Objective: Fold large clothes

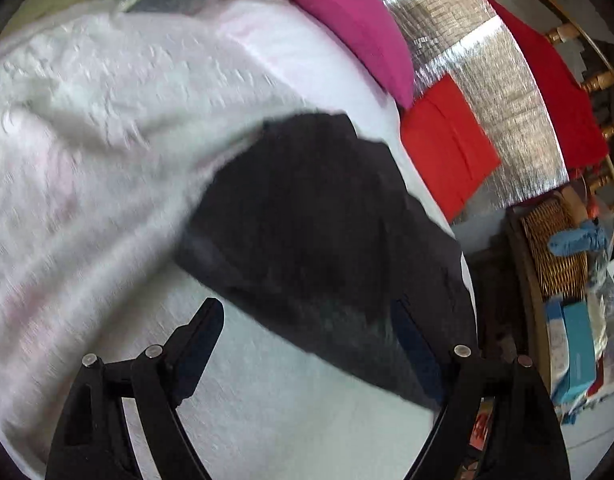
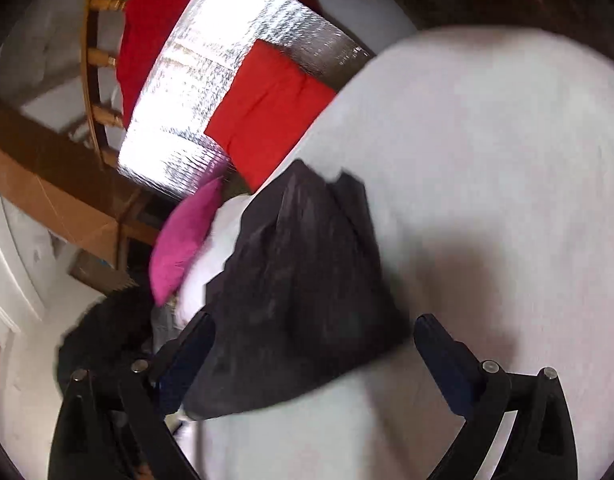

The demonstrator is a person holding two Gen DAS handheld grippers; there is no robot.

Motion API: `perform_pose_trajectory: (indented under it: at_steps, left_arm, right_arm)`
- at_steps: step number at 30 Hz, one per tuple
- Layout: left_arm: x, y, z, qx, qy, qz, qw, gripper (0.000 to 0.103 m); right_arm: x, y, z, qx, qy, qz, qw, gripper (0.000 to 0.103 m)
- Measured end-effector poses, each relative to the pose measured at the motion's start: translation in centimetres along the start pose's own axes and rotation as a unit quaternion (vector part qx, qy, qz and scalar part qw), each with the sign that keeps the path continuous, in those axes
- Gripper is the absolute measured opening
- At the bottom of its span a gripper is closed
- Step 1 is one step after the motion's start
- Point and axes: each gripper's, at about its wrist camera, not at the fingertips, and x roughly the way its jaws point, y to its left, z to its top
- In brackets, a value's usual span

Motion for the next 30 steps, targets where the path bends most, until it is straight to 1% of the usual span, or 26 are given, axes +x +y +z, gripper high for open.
perform_pose_trajectory:
  at_steps: [2,4,5,6,8,9,11,14,15,16,17,18,19,20,21,23,24,26,28,30]
  left_arm:
    - [1.0,0.2,-0.4,-0.016,0.016,-0.008,0.9997,0.086]
    - [1.7,1.0,-0.3,-0.031,0.011,0.0,0.9994,0.086]
    - [2.0,1.6,-0.1,-0.049,0.005,0.006,0.9988,0.086]
    - [2.4,2.0,0.1,-0.06,0.003,0.005,0.9982,0.086]
    - [3.4,2.9,0.6,-0.089,0.011,-0.011,0.9959,0.086]
    - [3.8,3.0,0.7,-0.1,0.012,-0.017,0.9948,0.086]
    - [4.2,3.1,1.2,-0.11,0.003,-0.028,0.9935,0.087]
    - [5.1,2.8,2.4,-0.122,-0.009,-0.039,0.9918,0.089]
    - [5.2,2.9,2.6,-0.126,-0.011,-0.041,0.9912,0.089]
    - [5.5,3.0,3.0,-0.131,-0.014,-0.044,0.9903,0.089]
    - [5.6,3.2,3.2,-0.136,-0.019,-0.05,0.9893,0.089]
    - [5.6,3.1,3.3,-0.141,-0.025,-0.055,0.9881,0.085]
    - [5.4,3.3,3.4,-0.147,-0.036,-0.055,0.987,0.077]
    - [5.3,3.5,3.5,-0.142,-0.037,-0.044,0.9881,0.061]
    - [5.6,3.3,3.4,-0.138,-0.034,-0.038,0.9892,0.053]
    - [5.2,3.0,3.2,-0.134,-0.038,-0.036,0.9896,0.044]
    - [4.8,2.7,3.1,-0.127,-0.041,-0.033,0.9905,0.04]
    - [3.4,2.2,2.7,-0.105,-0.048,-0.024,0.993,0.037]
    - [2.5,1.1,2.5,-0.093,-0.046,-0.017,0.9945,0.037]
    - [1.2,1.1,1.5,-0.079,-0.036,-0.014,0.9961,0.037]
  right_arm:
    - [0.1,-0.7,-1.6,0.027,0.006,0.011,1.0,0.101]
    - [1.0,-1.2,-2.5,0.048,0.019,0.012,0.999,0.101]
    - [1.7,-1.0,-2.6,0.05,0.024,0.011,0.998,0.101]
    - [2.5,-0.9,-2.4,0.055,0.027,0.004,0.998,0.101]
    - [3.7,-1.4,-2.2,0.078,0.029,0.008,0.996,0.101]
    - [4.7,-1.8,-1.9,0.097,0.026,0.013,0.995,0.101]
    - [6.0,-2.1,-1.5,0.114,0.01,0.003,0.993,0.1]
    - [7.7,-1.4,-0.7,0.115,-0.021,-0.012,0.993,0.1]
    - [8.2,-1.1,-0.5,0.113,-0.035,-0.02,0.993,0.099]
    - [8.5,-0.7,-0.5,0.109,-0.045,-0.026,0.993,0.085]
    - [8.9,-0.6,-0.3,0.103,-0.054,-0.044,0.992,0.073]
    - [9.5,-0.7,-0.3,0.099,-0.056,-0.076,0.991,0.05]
    - [9.7,-0.9,-0.3,0.099,-0.055,-0.08,0.99,0.046]
    - [9.6,-0.9,-0.5,0.097,-0.062,-0.08,0.99,0.044]
    - [9.3,-0.6,-0.6,0.083,-0.064,-0.084,0.991,0.039]
    - [8.7,0.4,-0.6,0.064,-0.069,-0.088,0.992,0.035]
    - [8.6,1.0,-0.7,0.057,-0.071,-0.09,0.992,0.034]
    - [7.8,2.0,-1.2,0.039,-0.074,-0.102,0.991,0.033]
    - [6.6,2.4,-1.9,0.036,-0.072,-0.107,0.991,0.033]
    - [5.6,2.6,-2.4,0.035,-0.063,-0.113,0.991,0.032]
